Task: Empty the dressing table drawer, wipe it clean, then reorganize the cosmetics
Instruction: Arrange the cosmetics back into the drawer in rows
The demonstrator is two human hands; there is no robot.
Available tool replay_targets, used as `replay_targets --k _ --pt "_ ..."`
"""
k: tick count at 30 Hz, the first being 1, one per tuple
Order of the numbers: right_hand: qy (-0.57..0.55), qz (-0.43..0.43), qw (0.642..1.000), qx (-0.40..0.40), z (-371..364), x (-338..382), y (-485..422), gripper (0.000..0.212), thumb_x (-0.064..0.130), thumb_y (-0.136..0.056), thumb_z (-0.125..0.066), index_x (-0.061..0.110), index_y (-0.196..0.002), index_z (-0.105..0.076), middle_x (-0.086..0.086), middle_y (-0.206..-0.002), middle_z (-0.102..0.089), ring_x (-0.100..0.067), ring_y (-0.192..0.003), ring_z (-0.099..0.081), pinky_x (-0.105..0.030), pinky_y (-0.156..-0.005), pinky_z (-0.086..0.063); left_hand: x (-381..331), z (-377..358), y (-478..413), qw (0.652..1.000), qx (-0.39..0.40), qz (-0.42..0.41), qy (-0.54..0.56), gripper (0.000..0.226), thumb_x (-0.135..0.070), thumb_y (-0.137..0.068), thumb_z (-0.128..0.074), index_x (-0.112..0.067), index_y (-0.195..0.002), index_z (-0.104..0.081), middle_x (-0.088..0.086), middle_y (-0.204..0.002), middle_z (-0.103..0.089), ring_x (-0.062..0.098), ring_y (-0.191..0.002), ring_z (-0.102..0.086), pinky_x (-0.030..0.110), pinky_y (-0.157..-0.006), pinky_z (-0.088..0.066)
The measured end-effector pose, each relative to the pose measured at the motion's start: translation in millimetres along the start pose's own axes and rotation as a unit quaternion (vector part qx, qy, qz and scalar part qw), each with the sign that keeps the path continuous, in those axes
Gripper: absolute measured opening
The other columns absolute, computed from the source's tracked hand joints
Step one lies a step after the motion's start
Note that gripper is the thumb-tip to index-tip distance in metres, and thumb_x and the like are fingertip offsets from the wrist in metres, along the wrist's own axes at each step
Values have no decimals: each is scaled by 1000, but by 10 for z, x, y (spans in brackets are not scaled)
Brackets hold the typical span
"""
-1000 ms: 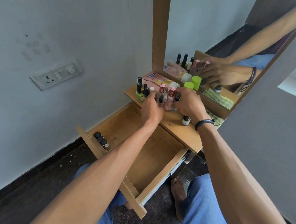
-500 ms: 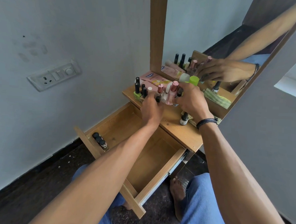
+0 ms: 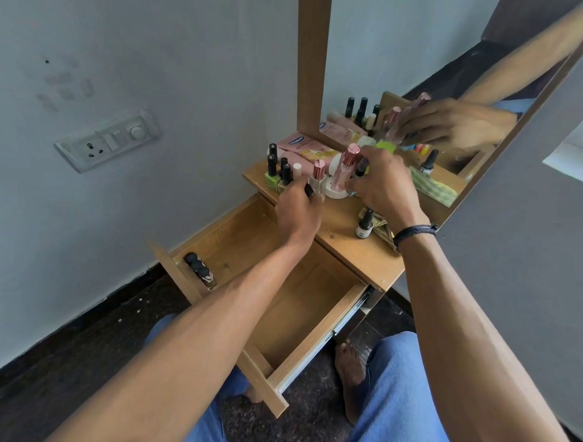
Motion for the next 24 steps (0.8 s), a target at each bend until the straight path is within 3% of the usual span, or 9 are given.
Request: replay_targets --k 3,7,10,12,14,16,18,21,24 --pt "9 13 1000 -14 72 81 75 22 20 -85 -76 9 -101 -66 -12 -93 -69 -35 -82 -65 -49 -73 -57 -29 161 73 1000 6 1 18 16 -22 -93 -70 -18 -108 -73 -2 -96 -76 18 -82 -74 42 -76 -61" --pt "34 45 998 -18 158 246 273 25 19 -85 -72 8 -106 -66 -11 -94 -67 -36 -84 -62 -37 -66 -43 79 538 256 1000 5 19 2 24 -19 -88 -76 -20 -111 -74 -4 -101 -77 14 -87 -72 35 -75 -59" --pt "39 71 997 13 106 394 511 18 18 -84 -73 8 -95 -63 -11 -90 -67 -36 -81 -59 -37 -63 -39 240 800 514 998 26 52 1 22 -14 -86 -77 -20 -107 -76 -12 -86 -73 -9 -70 -65 12 -61 -50" --pt "43 74 996 38 -16 433 686 19 21 -85 -74 11 -91 -60 -8 -88 -65 -33 -77 -58 -35 -64 -39 346 924 729 997 31 71 -8 24 -12 -86 -77 -18 -109 -75 -11 -87 -73 -8 -70 -65 6 -55 -44" --pt "43 69 995 59 -195 421 852 17 21 -84 -73 12 -93 -62 -8 -88 -66 -33 -78 -62 -38 -66 -48 456 983 930 995 42 85 -21 25 -13 -87 -77 -17 -111 -74 -8 -93 -75 -2 -72 -66 13 -60 -49" --pt "37 57 993 92 -402 381 1027 16 18 -84 -74 13 -93 -62 -9 -90 -68 -34 -81 -65 -45 -72 -55 587 962 1089 992 66 102 -42 24 -15 -88 -77 -17 -111 -73 -10 -93 -73 -8 -69 -59 21 -65 -52" --pt "31 41 992 116 -604 313 1173 16 18 -86 -75 14 -97 -64 -8 -92 -70 -29 -79 -66 -45 -74 -58 718 890 1170 987 88 113 -73 21 -15 -87 -77 -18 -107 -73 -11 -90 -72 -4 -71 -61 31 -77 -54" --pt "27 29 991 125 -849 210 1394 22 19 -89 -74 15 -110 -67 -5 -98 -72 -25 -83 -67 -34 -73 -53 853 794 1222 976 128 127 -120 20 -12 -85 -77 -23 -101 -71 -9 -87 -70 19 -88 -70 50 -89 -54" --pt "44 28 990 129 -1029 117 1543 22 20 -93 -69 14 -114 -66 -6 -101 -72 -28 -91 -70 -31 -70 -44 883 736 1195 963 178 120 -164 17 -20 -85 -78 -24 -95 -67 -2 -94 -74 25 -91 -69 52 -86 -55"
Point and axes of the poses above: each hand's wrist, its own y-axis away from the middle knuckle, its own z-axis out of the back of the hand, x = y × z, the point moved 4 cm from there along -y, towards the middle knuckle
